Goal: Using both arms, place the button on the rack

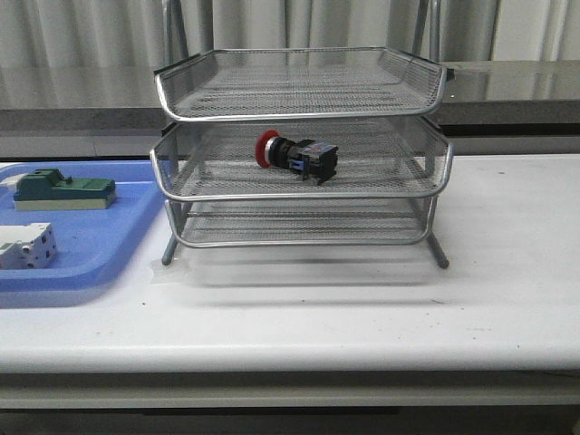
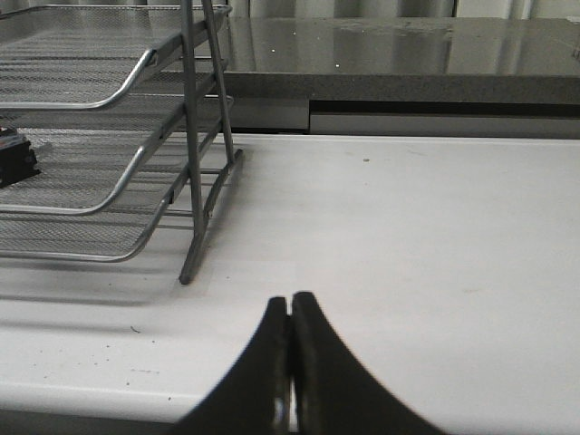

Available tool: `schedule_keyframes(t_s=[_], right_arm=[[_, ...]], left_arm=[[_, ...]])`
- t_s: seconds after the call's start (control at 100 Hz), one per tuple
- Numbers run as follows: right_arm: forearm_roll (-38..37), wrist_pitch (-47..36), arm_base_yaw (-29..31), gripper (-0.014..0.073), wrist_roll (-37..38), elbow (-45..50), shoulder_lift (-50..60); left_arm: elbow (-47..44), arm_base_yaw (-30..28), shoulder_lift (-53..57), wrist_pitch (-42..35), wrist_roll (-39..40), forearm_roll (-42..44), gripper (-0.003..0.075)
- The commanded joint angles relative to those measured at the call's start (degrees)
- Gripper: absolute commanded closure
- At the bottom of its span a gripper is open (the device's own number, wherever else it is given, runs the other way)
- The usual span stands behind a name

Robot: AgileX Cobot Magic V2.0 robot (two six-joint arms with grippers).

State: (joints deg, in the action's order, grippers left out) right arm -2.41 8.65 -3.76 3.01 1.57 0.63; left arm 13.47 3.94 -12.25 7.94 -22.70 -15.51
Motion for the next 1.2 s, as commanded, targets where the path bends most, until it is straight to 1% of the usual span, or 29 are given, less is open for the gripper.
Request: schedule_keyframes(t_s=[0.0,0.3,0.35,0.39,0.42,0.44,0.47,0.5,0.55,0.59,0.82,1.11,1.19], right_arm=[[0.0,-5.0,0.3,0.0654,0.1,-0.8,1.2],[0.0,-5.0,0.3,0.0654,0.1,-0.8,1.2],[0.0,-5.0,0.3,0.0654,0.1,-0.8,1.2],[0.0,-5.0,0.3,0.0654,0.1,-0.8,1.2],[0.0,-5.0,0.3,0.0654,0.1,-0.8,1.2],[0.0,-5.0,0.3,0.0654,0.1,-0.8,1.2],[0.0,-5.0,0.3,0.0654,0.1,-0.8,1.2],[0.0,-5.0,0.3,0.0654,0.1,-0.8,1.2],[0.0,-5.0,0.3,0.0654,0.1,-0.8,1.2],[0.0,-5.0,0.3,0.0654,0.1,-0.8,1.2],[0.0,-5.0,0.3,0.0654,0.1,-0.8,1.2],[0.0,-5.0,0.3,0.0654,0.1,-0.8,1.2],[0.0,-5.0,0.3,0.0654,0.1,-0.8,1.2]], left_arm=[[1.6,-0.1,-0.6,-4.6,0.6,-0.7,0.074],[1.6,-0.1,-0.6,-4.6,0.6,-0.7,0.074],[1.6,-0.1,-0.6,-4.6,1.9,0.2,0.074],[1.5,-0.1,-0.6,-4.6,5.8,2.8,0.074],[1.4,-0.1,-0.6,-4.7,9.6,6.7,0.074],[1.2,-0.1,-0.6,-4.9,13.0,8.5,0.074],[1.0,-0.1,-0.6,-5.1,17.9,13.8,0.074],[0.7,-0.1,-0.4,-5.4,24.4,18.2,0.074],[0.1,-0.1,0.0,-5.6,32.1,24.5,0.074],[-0.5,-0.1,0.4,-6.0,34.7,26.5,0.074],[-5.0,-0.1,4.6,-6.1,34.8,25.5,0.074],[-13.7,-0.1,14.6,-6.1,34.8,23.6,0.074],[-15.4,-0.1,14.3,-7.9,34.8,23.3,0.074]])
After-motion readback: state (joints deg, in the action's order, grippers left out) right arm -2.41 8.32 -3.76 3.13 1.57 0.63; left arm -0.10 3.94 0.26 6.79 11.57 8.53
